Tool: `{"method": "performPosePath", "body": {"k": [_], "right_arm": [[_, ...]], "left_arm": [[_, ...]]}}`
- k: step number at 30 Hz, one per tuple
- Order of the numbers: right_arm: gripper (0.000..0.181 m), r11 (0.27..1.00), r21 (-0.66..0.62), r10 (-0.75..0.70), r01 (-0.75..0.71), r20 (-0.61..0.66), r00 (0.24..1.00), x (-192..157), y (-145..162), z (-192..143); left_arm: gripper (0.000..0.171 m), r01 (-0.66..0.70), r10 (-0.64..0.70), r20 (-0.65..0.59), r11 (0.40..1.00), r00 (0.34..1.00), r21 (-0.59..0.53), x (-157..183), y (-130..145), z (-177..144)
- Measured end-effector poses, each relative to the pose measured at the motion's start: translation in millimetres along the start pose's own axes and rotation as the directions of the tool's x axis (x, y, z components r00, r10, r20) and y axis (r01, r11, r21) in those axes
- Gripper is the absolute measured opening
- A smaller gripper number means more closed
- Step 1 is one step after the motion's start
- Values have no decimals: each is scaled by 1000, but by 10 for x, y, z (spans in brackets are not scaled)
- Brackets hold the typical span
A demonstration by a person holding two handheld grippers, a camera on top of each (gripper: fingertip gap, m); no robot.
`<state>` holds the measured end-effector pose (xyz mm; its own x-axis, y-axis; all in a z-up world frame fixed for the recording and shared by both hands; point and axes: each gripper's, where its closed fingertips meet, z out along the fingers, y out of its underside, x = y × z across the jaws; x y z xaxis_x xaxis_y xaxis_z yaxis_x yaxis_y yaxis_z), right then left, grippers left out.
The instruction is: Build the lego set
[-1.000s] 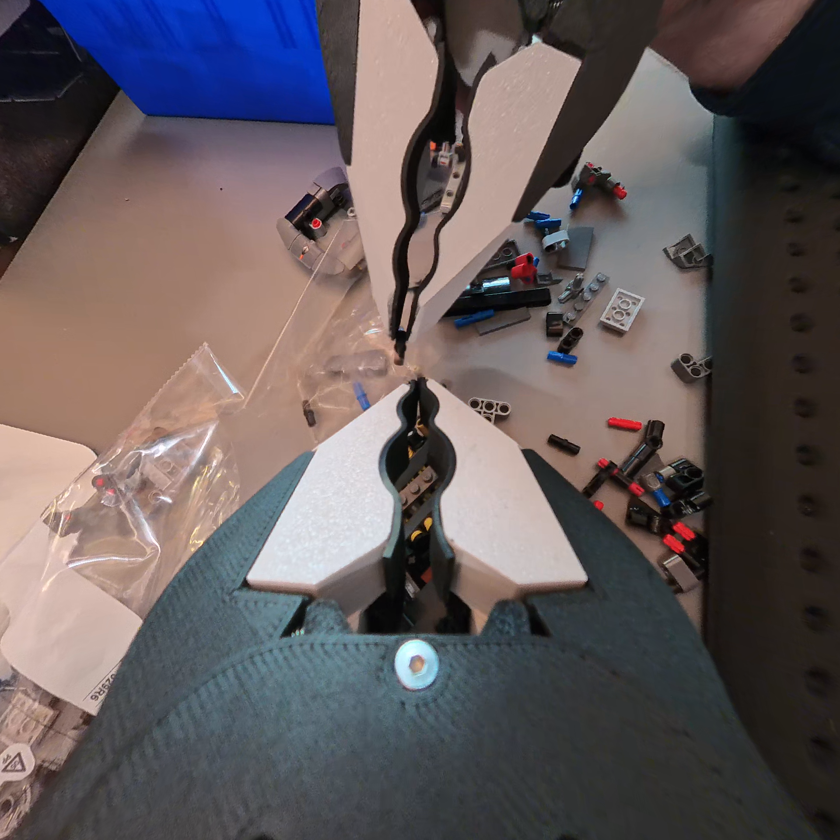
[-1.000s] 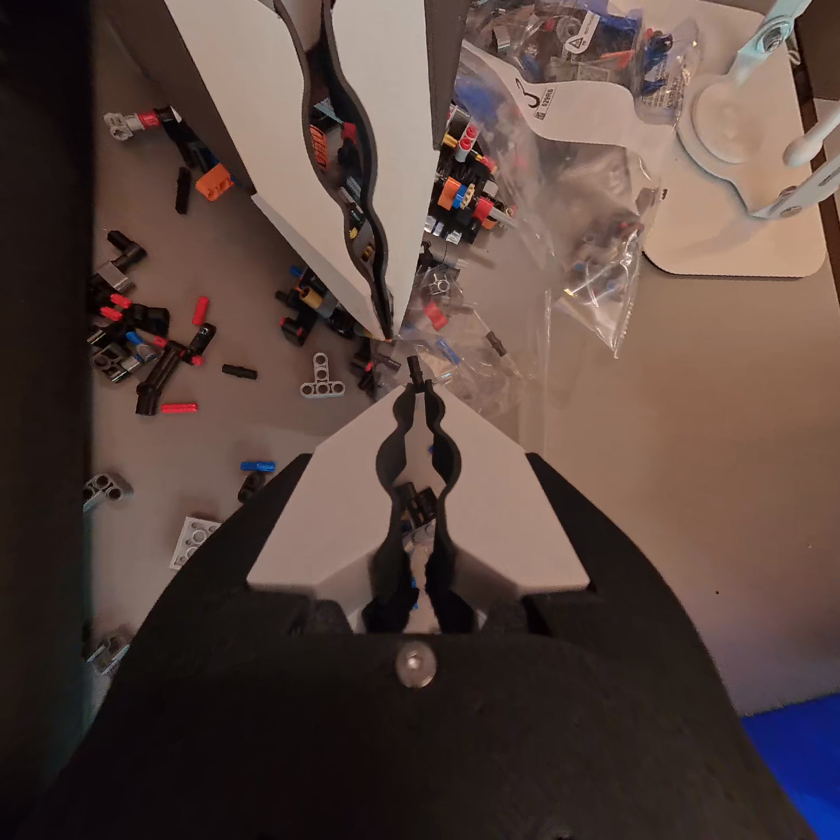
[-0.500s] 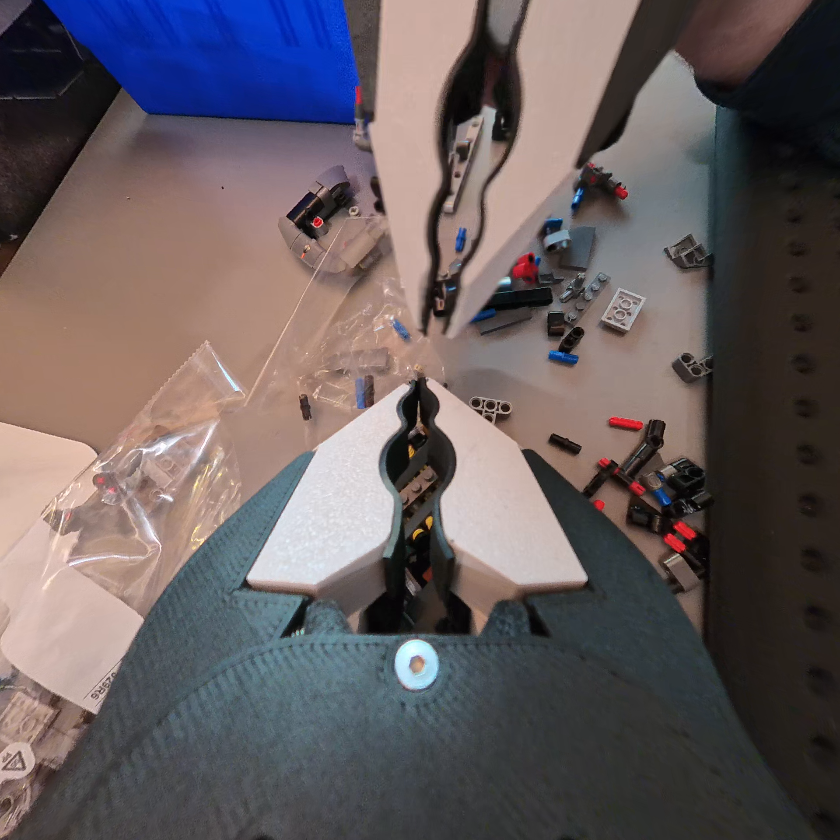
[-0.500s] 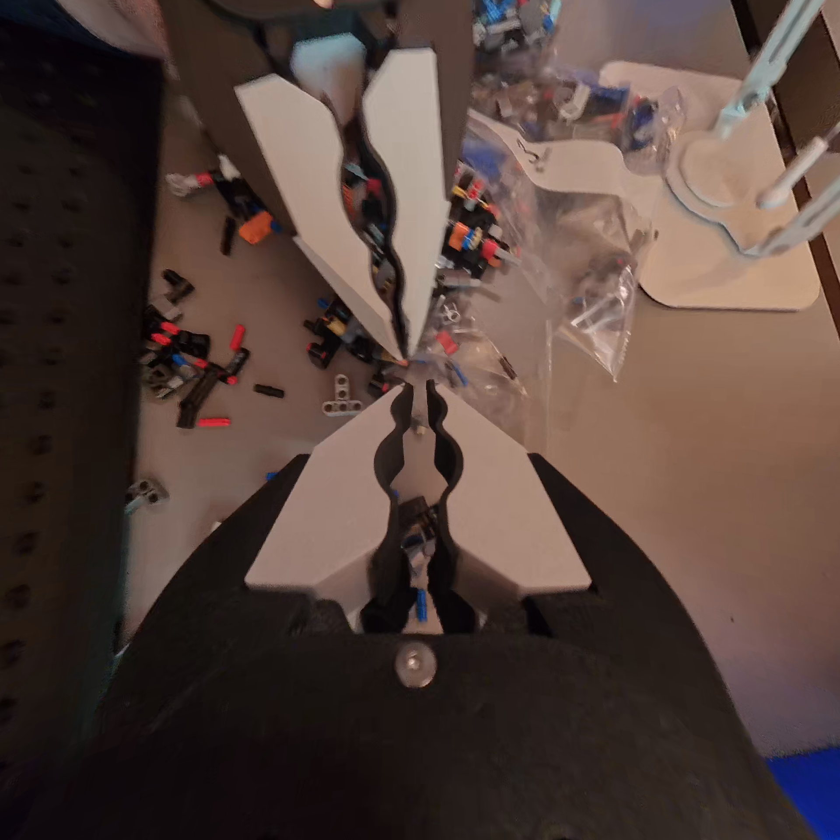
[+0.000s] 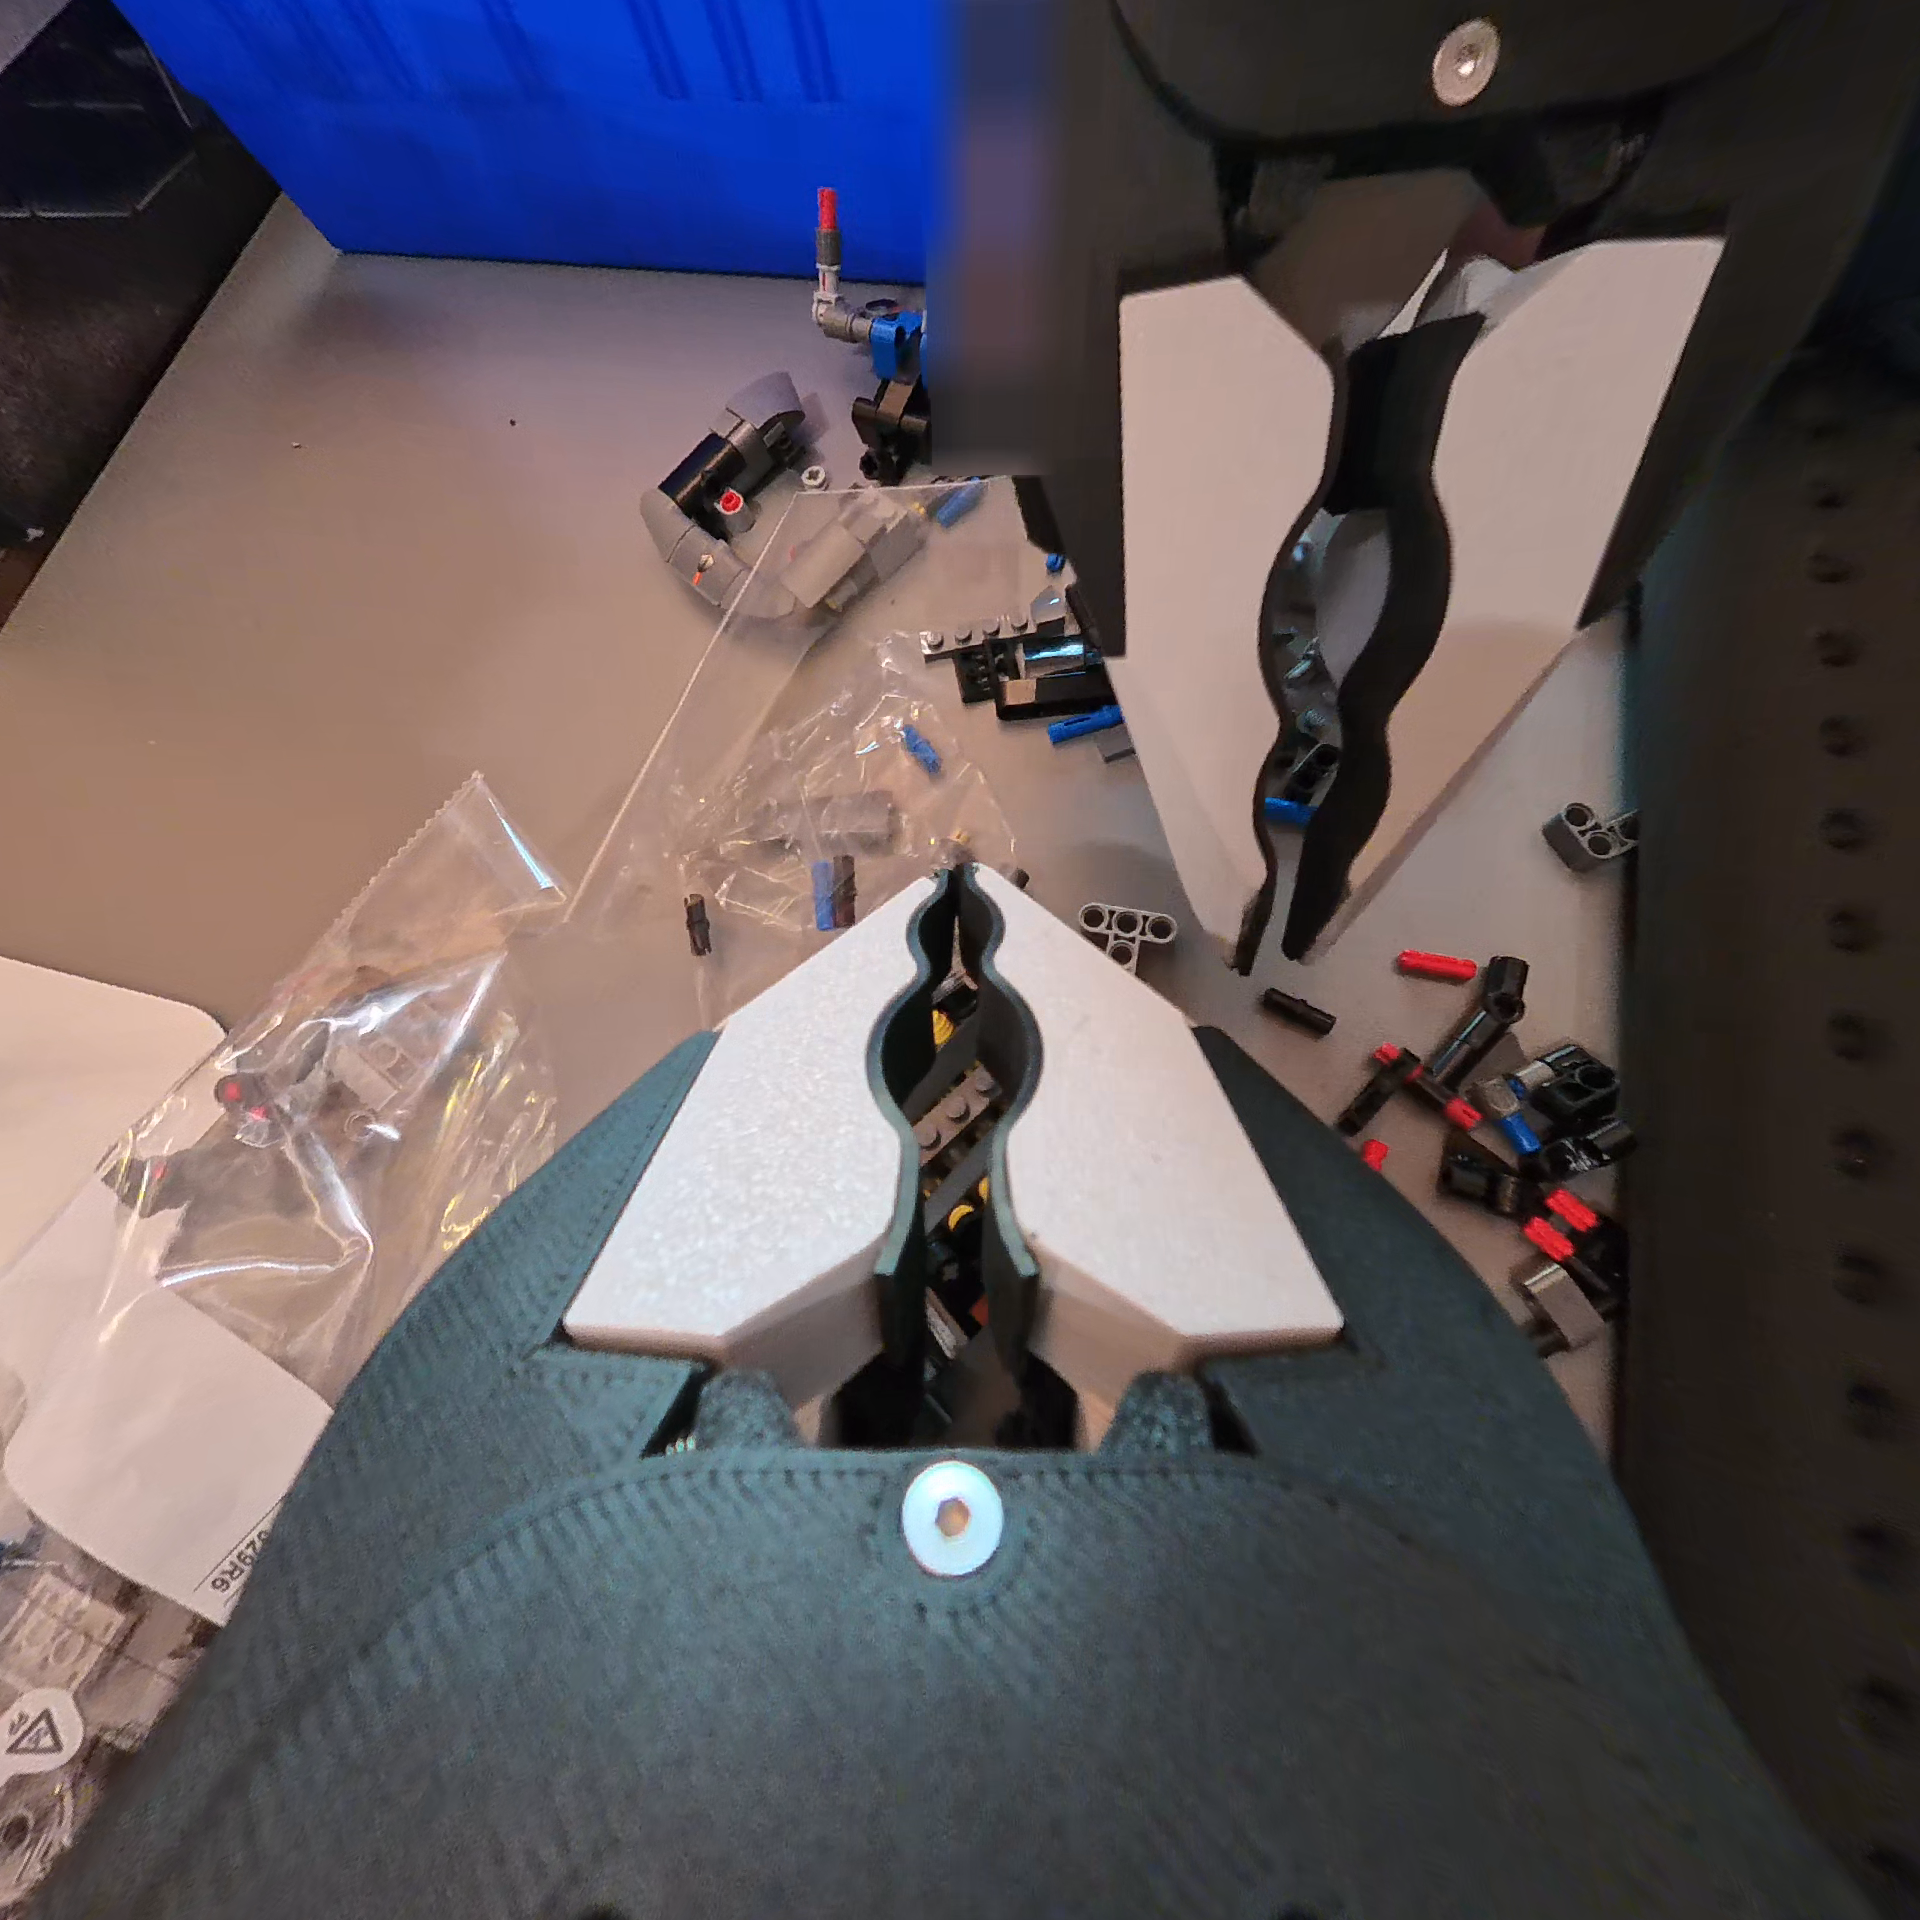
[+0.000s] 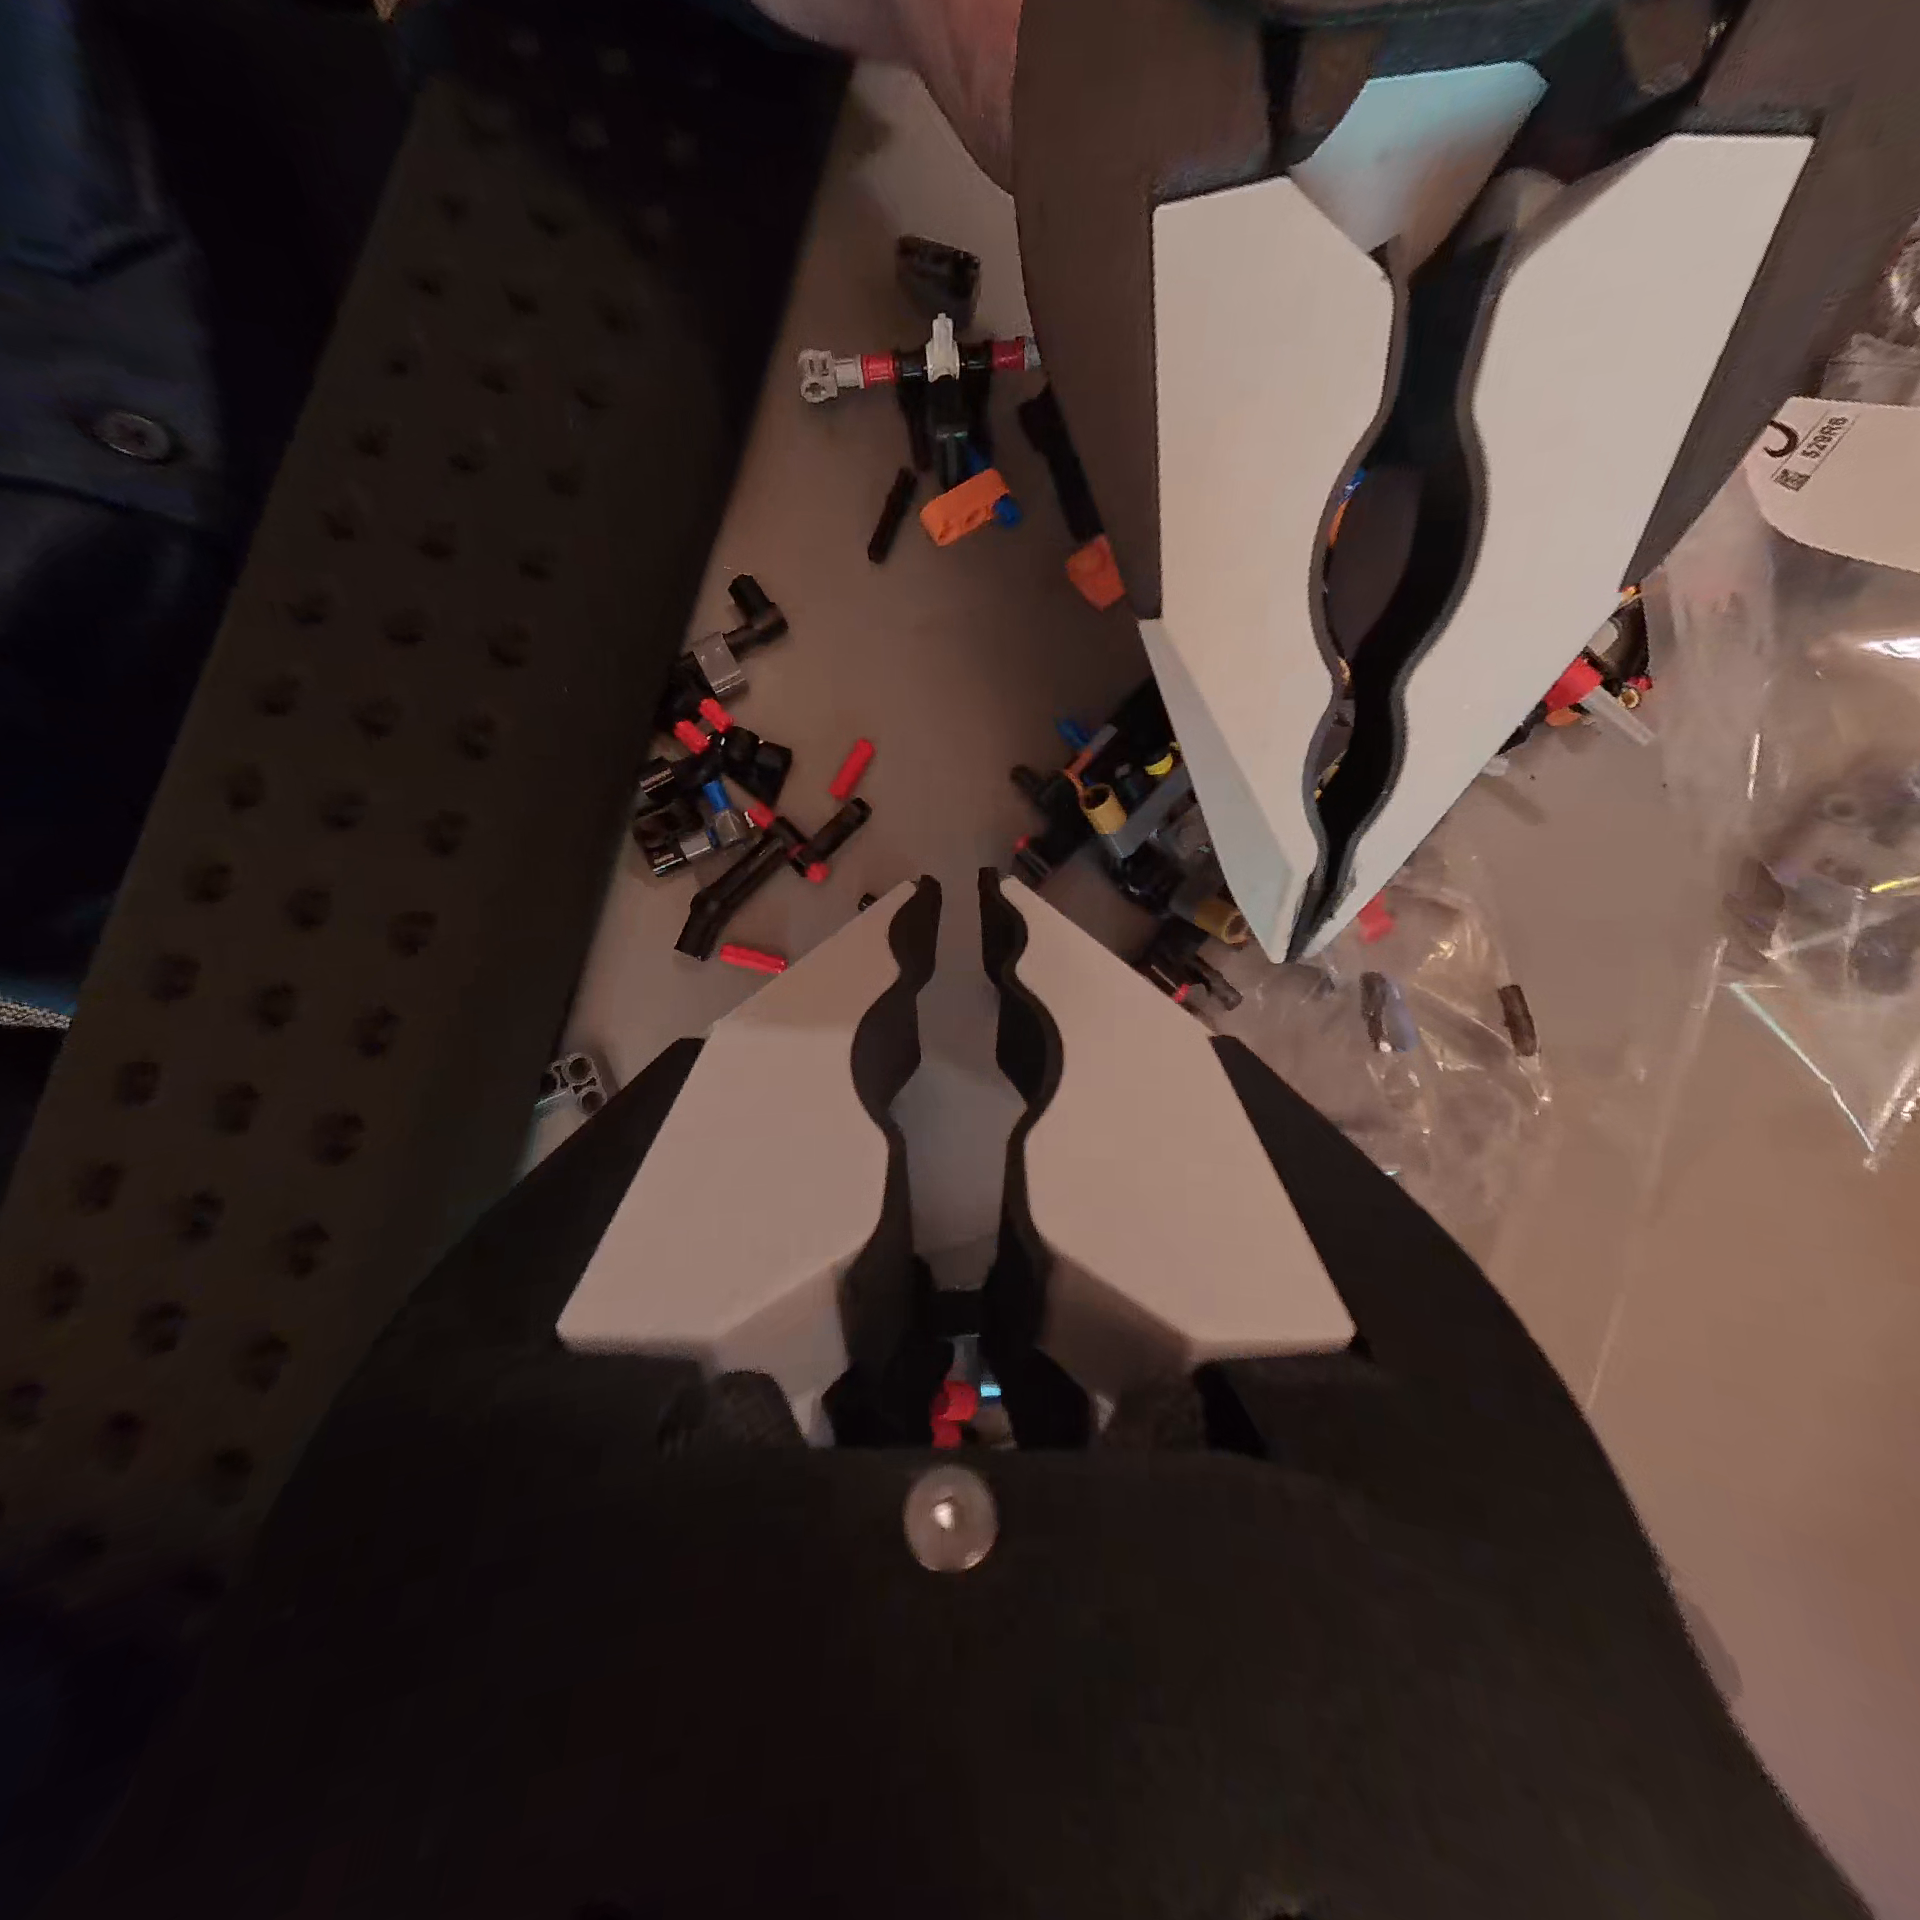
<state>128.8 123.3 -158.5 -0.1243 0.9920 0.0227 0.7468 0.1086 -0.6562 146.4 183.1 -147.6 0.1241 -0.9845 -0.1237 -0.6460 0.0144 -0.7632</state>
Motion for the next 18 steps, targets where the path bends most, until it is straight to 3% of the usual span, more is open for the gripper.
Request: {"method": "performPosePath", "body": {"k": [18], "right_arm": [[4, 998, -55, -20, 26, 110, 994, -181, 40, 201]], "left_arm": [[0, -4, 4, -3, 1000, 1000, -2, 9, 2, 0]]}}
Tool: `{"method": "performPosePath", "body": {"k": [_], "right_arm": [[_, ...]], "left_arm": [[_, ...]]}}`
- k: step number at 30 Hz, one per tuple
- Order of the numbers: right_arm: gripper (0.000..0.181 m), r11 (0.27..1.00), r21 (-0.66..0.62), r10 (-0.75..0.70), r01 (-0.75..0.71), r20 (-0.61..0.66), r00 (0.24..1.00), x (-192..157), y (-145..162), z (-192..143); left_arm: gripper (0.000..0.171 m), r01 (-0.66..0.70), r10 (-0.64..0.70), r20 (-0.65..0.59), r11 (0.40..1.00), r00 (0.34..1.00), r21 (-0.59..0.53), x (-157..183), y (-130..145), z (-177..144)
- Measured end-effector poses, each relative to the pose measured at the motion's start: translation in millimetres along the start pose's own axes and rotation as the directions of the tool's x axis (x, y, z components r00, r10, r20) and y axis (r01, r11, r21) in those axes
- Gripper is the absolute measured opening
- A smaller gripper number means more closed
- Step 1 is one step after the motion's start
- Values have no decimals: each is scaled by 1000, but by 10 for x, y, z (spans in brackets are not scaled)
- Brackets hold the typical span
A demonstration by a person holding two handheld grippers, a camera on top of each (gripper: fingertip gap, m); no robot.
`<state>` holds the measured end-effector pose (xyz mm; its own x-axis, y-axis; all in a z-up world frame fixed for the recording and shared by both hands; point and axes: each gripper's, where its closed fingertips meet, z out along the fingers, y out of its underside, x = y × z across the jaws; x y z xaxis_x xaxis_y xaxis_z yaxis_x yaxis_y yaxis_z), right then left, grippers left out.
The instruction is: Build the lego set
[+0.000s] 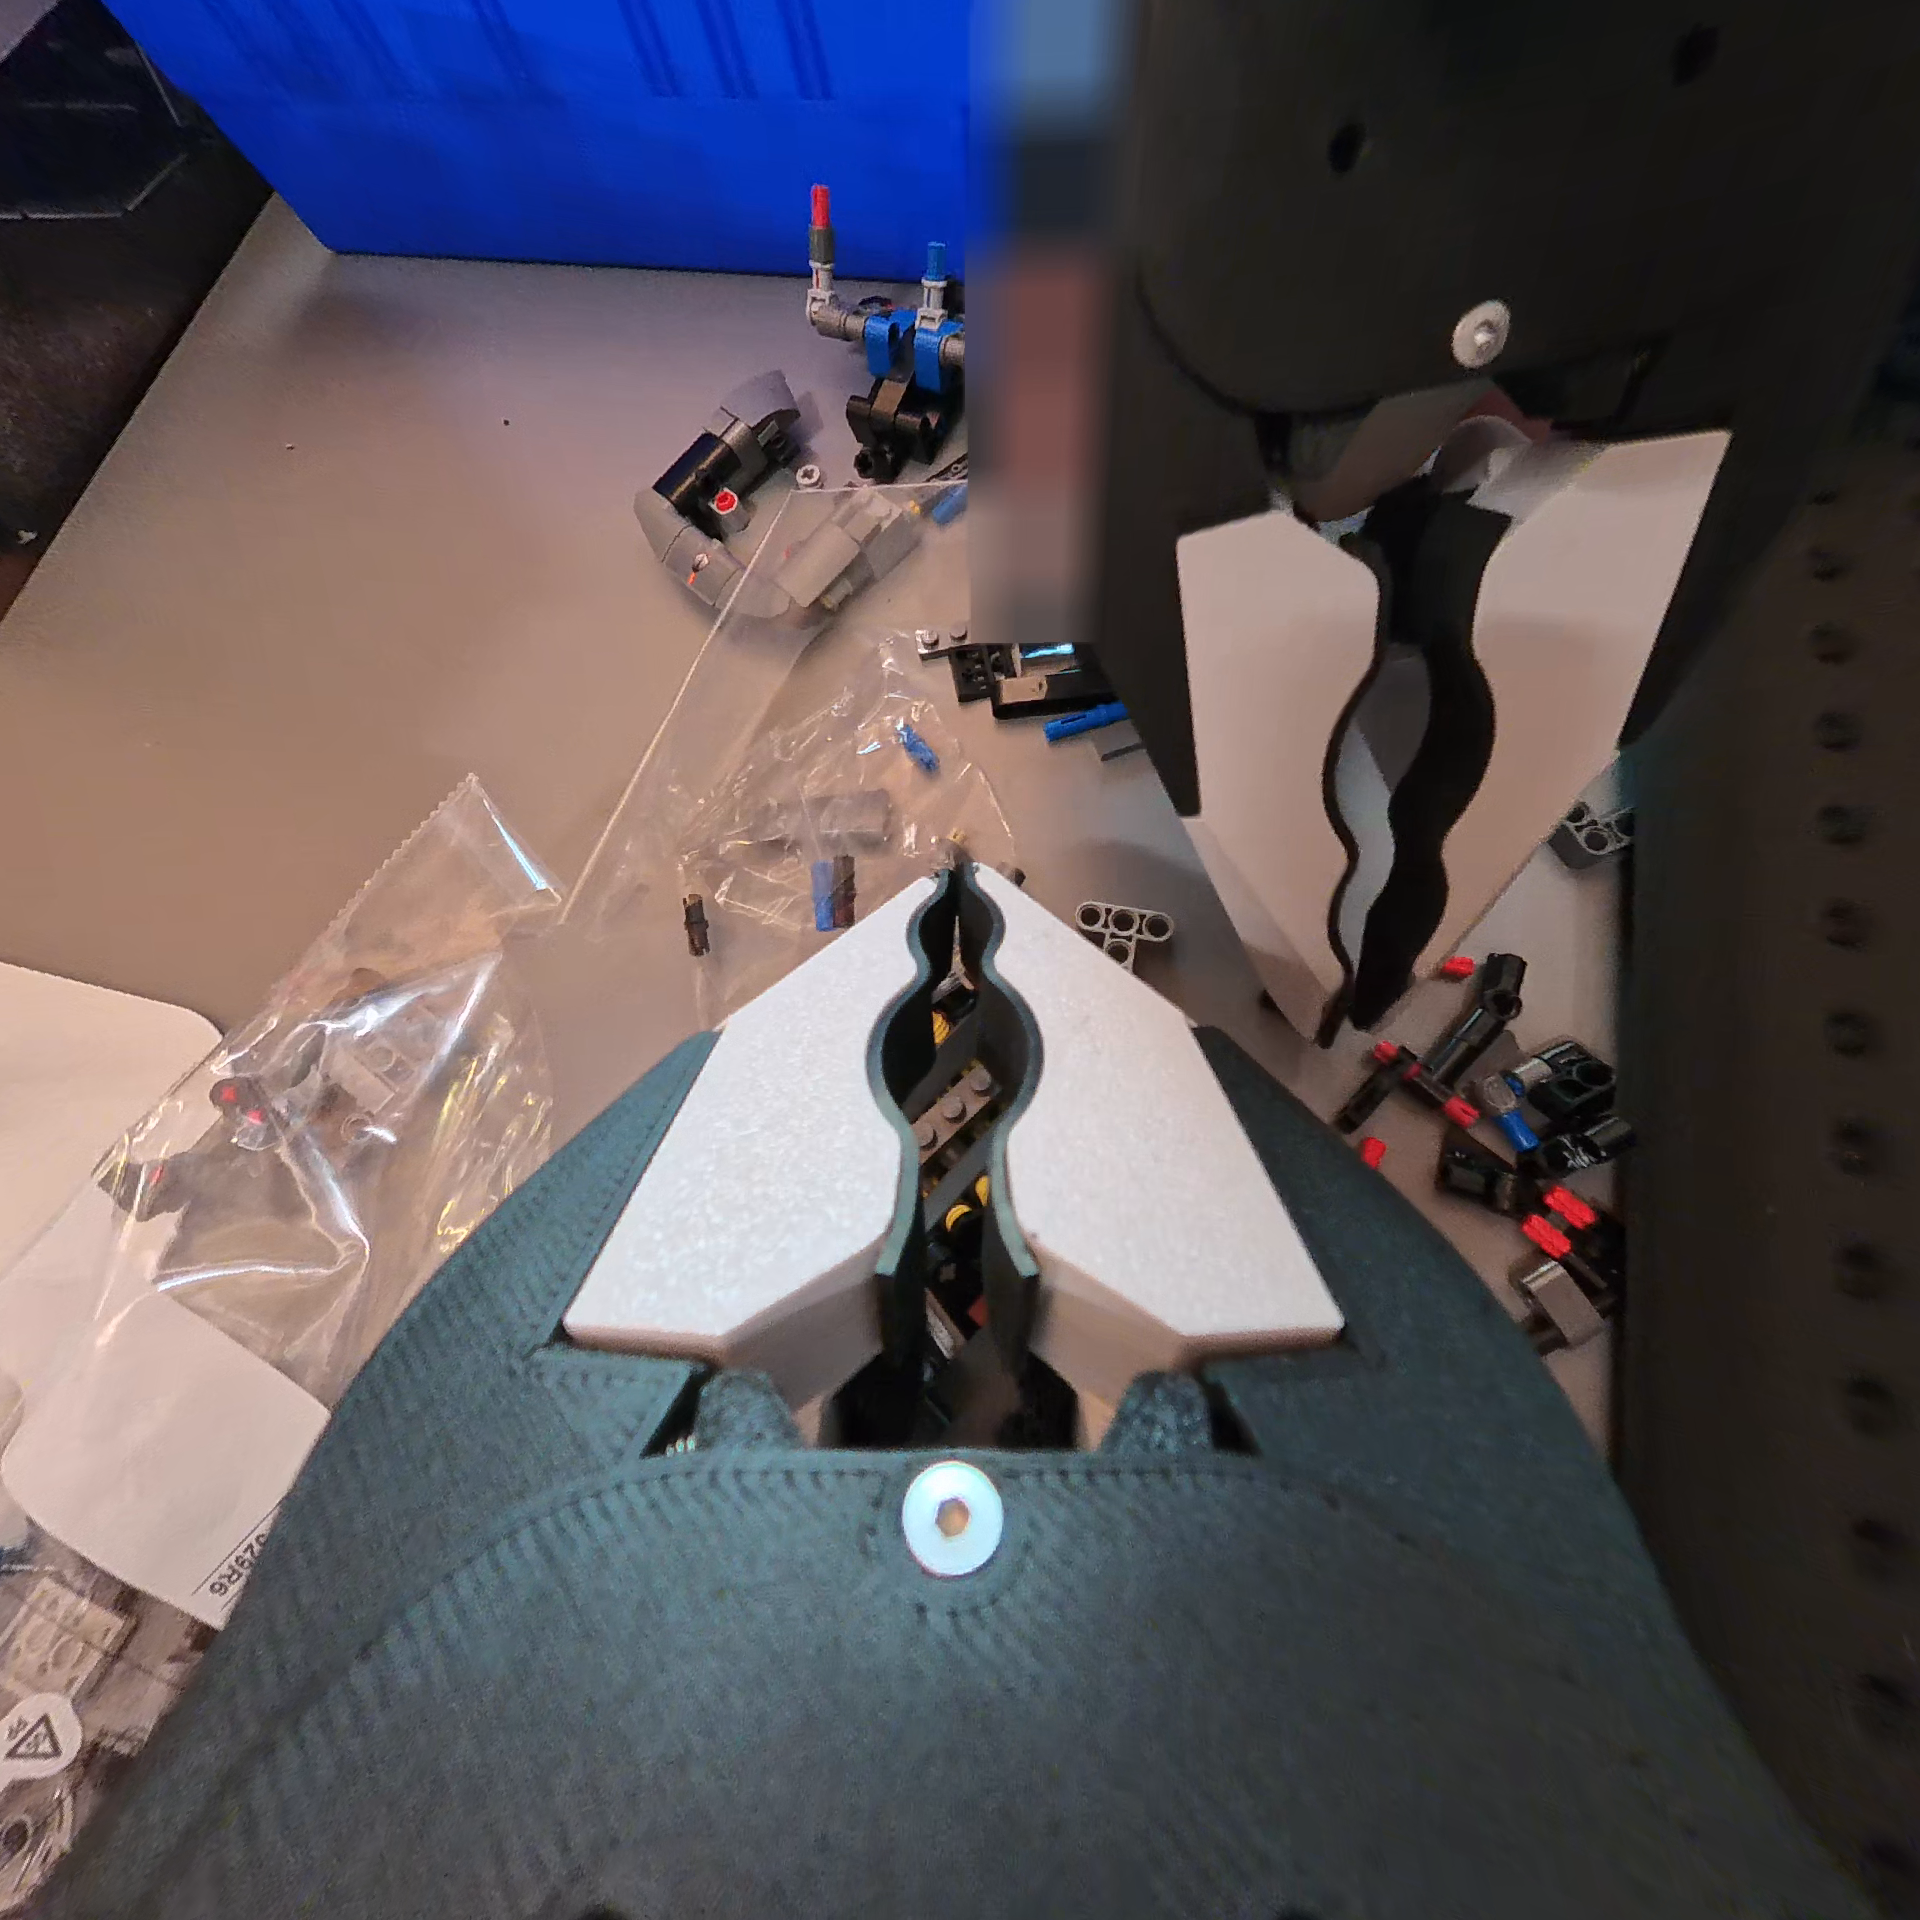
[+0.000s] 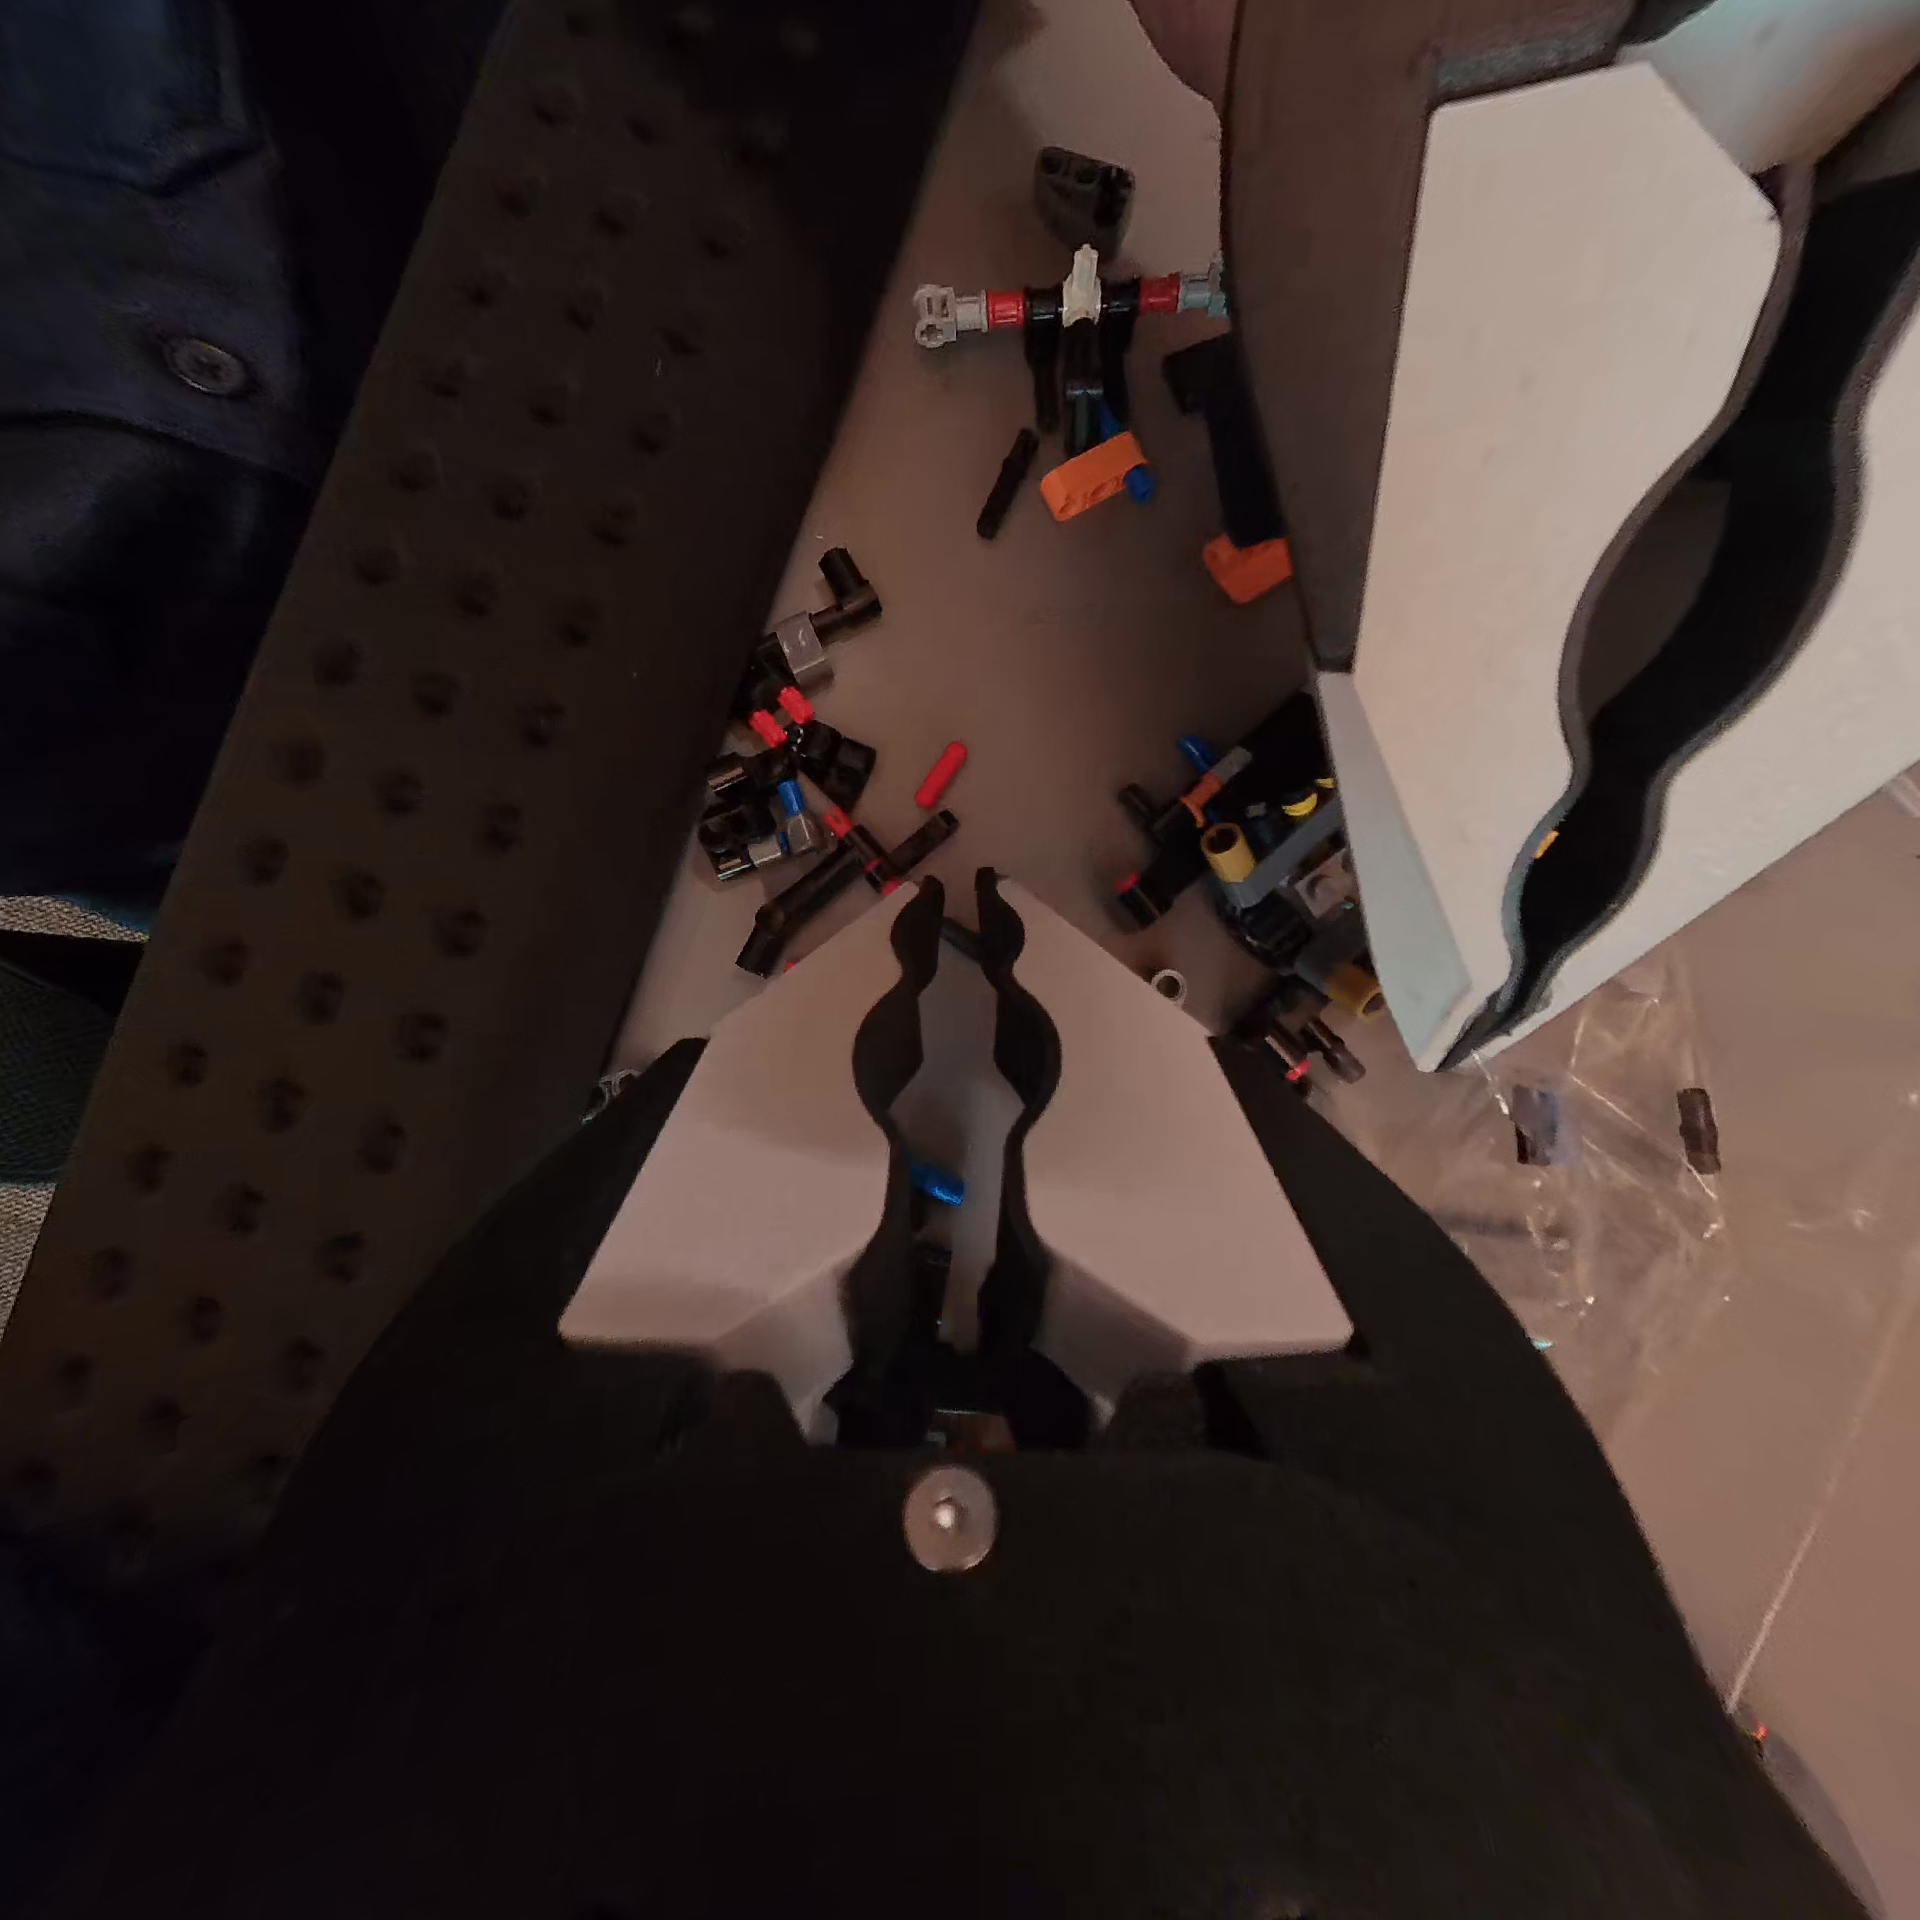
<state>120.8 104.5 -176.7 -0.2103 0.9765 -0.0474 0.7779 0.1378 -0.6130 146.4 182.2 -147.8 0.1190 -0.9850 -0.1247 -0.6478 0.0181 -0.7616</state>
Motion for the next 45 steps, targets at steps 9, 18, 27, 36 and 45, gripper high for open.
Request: {"method": "performPosePath", "body": {"k": [9, 18, 27, 36, 45], "right_arm": [[1, 999, -37, 9, -9, 11, 1000, 2, 57, 63], [0, 997, -75, 17, -17, 10, 1000, 15, 116, 112], [0, 995, -91, 28, -28, 1, 1000, 41, 147, 129], [0, 997, -67, 36, -38, -22, 999, 77, 129, 61], [0, 997, -58, 45, -47, -35, 998, 105, 134, 29]], "left_arm": [[0, -4, 4, -3, 1000, 1000, -4, 8, 8, 8], [0, -10, 10, -4, 1000, 1000, -12, 14, 20, 19], [0, -12, 11, -5, 1000, 1000, -15, 16, 29, 24], [0, -11, 11, -7, 1000, 1000, -19, 15, 42, 31], [0, -15, 14, -7, 1000, 1000, -23, 19, 47, 32]]}}
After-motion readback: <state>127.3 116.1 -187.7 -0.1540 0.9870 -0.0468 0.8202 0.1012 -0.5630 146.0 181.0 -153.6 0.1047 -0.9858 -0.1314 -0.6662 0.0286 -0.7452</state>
